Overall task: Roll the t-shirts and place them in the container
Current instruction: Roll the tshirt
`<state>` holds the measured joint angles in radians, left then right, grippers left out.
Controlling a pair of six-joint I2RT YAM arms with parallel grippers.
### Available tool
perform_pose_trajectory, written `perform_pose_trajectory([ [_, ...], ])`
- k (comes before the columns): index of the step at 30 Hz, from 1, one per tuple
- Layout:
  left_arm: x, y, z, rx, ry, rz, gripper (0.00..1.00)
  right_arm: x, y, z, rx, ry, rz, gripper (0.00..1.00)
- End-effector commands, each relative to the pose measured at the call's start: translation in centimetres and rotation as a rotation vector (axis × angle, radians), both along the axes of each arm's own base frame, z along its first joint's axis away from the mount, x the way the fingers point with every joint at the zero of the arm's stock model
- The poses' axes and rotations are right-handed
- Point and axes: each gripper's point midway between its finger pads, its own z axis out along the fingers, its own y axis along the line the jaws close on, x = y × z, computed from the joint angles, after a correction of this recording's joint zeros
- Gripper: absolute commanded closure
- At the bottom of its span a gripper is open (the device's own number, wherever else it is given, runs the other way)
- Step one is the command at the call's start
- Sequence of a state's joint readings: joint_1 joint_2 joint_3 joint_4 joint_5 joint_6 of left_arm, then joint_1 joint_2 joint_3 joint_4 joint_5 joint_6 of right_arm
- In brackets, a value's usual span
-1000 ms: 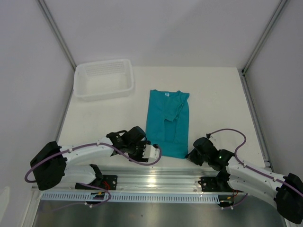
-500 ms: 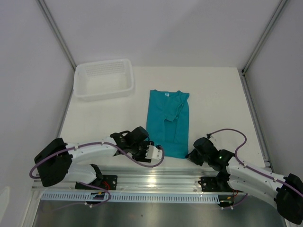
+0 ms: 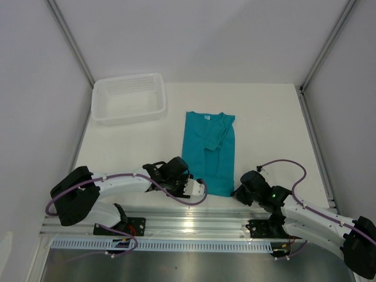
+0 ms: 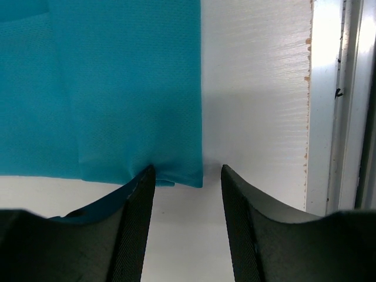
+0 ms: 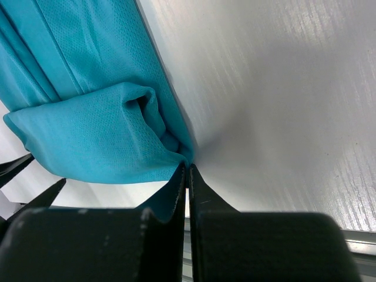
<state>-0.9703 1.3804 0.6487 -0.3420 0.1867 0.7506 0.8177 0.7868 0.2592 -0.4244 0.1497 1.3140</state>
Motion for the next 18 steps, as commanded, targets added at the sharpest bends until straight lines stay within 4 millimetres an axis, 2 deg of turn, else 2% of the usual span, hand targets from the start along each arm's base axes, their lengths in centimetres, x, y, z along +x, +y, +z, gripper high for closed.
perform_pose_trajectory([
  [1,0.7,0.2,0.1,0.007,-0.047,0.011,0.48,0.2,-0.8,-0.4,-0.038,-0.006,-0.016,1.00],
  [4,1.0,0.3,-0.4,0.014,-0.067,0.010,0.57,0.2,-0.8,-0.4,-0.039,-0.006,-0.012,1.00],
  [7,0.8,0.2,-0.8,0.024,-0.043,0.013,0.71,0.2,-0.7,-0.3,-0.035,-0.006,-0.004,1.00],
  [10,0.6,0.3,-0.9,0.025,-0.026,0.025,0.98,0.3,-0.5,-0.1,-0.035,-0.009,0.008,1.00],
  [14,0.1,0.3,-0.1,0.005,-0.009,0.035,0.99,0.3,0.1,0.5,-0.027,-0.002,0.039,1.00],
  [18,-0.4,0.7,1.6,-0.019,-0.002,0.049,0.99,-1.0,0.3,1.2,-0.039,0.055,0.111,1.00],
])
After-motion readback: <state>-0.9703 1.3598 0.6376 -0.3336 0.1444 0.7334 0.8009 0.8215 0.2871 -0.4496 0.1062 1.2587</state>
